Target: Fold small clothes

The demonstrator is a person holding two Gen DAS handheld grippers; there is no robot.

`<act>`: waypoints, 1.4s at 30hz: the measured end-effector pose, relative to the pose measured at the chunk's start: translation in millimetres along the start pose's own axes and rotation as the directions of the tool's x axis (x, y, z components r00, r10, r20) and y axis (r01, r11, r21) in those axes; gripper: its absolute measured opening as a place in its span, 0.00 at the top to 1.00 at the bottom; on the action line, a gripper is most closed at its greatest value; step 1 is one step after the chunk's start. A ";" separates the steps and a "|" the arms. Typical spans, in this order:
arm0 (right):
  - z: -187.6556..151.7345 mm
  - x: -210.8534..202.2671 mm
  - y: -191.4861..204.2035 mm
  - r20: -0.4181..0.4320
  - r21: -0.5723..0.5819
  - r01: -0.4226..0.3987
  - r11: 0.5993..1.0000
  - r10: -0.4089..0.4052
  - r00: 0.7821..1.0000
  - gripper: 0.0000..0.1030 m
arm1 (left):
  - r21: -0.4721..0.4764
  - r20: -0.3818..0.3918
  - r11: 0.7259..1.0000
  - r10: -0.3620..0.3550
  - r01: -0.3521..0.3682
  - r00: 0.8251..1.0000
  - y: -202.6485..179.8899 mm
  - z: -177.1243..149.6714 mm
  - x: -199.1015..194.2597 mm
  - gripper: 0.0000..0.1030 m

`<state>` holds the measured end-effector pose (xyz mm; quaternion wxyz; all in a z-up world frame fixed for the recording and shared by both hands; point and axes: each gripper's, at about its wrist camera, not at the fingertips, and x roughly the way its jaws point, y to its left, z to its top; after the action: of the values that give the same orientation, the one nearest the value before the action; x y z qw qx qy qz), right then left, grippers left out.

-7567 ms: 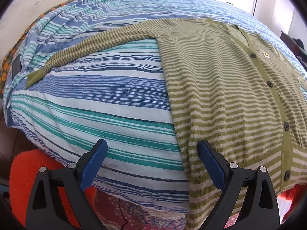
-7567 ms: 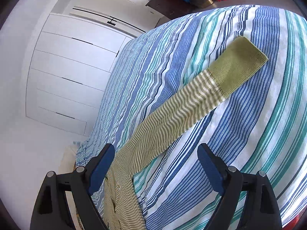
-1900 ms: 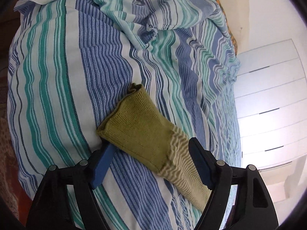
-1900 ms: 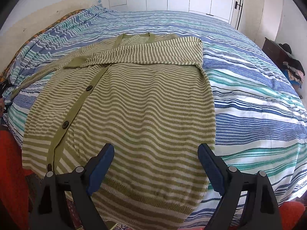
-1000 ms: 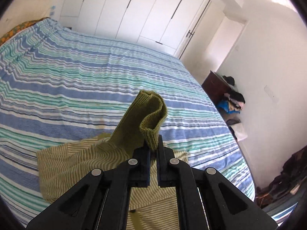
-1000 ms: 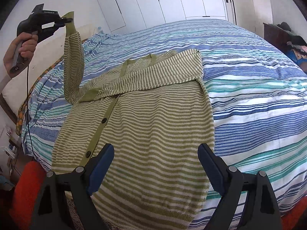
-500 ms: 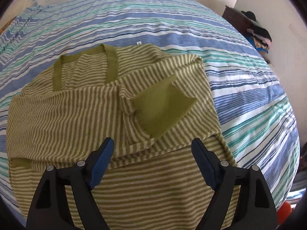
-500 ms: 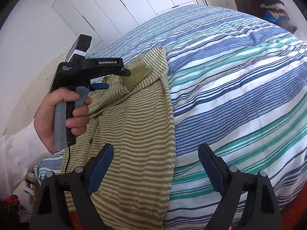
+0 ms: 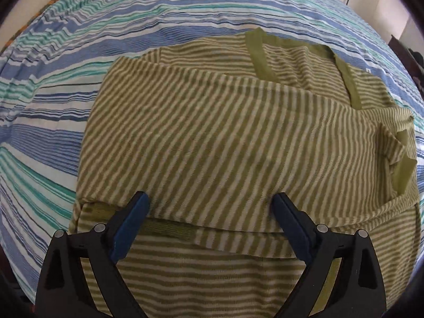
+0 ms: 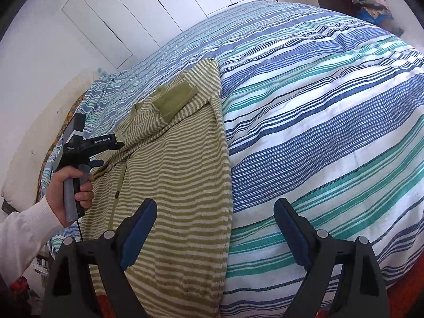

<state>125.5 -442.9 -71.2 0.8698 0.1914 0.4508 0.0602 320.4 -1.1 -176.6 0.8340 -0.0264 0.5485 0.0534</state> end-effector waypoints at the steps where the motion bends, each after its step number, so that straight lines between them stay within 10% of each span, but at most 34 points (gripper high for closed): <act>1: -0.3 0.5 -0.4 -0.002 -0.002 0.006 1.000 -0.006 1.000 0.13 | -0.001 0.011 1.000 -0.007 0.007 1.000 3.3 -2.5 -5.4 0.07; 12: -6.4 2.2 7.2 0.001 -0.059 0.049 0.997 -0.049 0.999 0.13 | 0.048 0.089 0.989 -0.142 0.138 0.986 39.8 -90.2 -82.9 0.07; 23: -20.6 7.4 34.4 0.004 -0.227 0.097 0.969 -0.099 0.995 0.13 | 0.128 0.077 0.985 -0.122 0.111 0.990 43.8 -187.2 -80.4 0.06; 42: -47.6 18.7 50.0 -0.031 -0.343 0.155 0.927 -0.176 0.984 0.13 | 0.133 0.113 0.979 -0.169 0.154 0.979 66.0 -220.6 -81.8 0.00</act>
<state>101.4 -378.4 -90.8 0.8775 -0.0017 0.4747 0.0690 79.3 36.9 -188.1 0.8681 -0.0160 0.4939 -0.0470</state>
